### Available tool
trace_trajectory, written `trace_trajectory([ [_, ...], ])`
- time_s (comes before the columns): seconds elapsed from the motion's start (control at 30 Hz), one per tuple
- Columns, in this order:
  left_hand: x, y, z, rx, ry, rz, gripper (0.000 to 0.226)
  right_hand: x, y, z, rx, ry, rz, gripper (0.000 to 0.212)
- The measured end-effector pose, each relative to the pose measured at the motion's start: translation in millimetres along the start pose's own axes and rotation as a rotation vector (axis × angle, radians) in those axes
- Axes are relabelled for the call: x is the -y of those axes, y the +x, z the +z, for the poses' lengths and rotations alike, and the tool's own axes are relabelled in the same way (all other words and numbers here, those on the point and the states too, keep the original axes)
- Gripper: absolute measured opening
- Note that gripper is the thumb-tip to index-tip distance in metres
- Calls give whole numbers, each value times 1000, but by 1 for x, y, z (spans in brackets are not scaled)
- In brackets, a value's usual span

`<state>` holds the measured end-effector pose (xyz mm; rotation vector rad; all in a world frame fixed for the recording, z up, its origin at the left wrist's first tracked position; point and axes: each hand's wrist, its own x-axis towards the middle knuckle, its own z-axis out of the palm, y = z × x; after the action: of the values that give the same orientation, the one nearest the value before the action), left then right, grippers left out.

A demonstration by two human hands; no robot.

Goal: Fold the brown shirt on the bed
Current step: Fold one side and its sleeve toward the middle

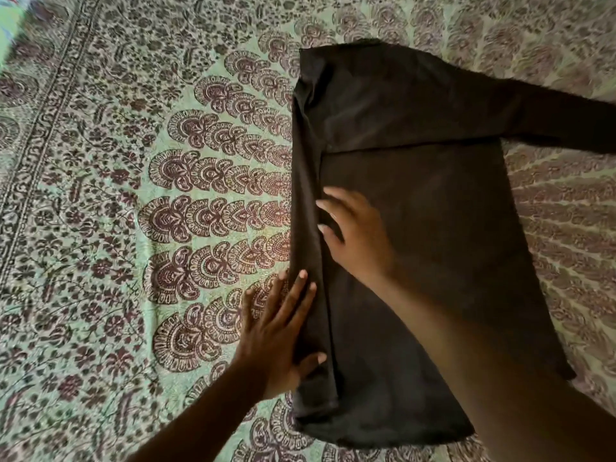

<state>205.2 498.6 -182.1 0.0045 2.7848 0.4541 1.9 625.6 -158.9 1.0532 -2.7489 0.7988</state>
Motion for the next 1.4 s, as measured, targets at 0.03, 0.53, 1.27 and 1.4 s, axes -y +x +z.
trace_trajectory([
  [0.03,-1,-2,1,-7,5,1,111,-2,20,8,77,-33,-25,41],
  [0.53,-2,-34,4,76,15,35,126,-8,-42,37,319,-294,-202,45],
  [1.27,-8,-66,23,78,9,94,86,37,-214,-18,360,-23,229,88],
  [1.4,-17,-77,24,88,-17,67,95,38,-217,-22,390,-93,176,70],
])
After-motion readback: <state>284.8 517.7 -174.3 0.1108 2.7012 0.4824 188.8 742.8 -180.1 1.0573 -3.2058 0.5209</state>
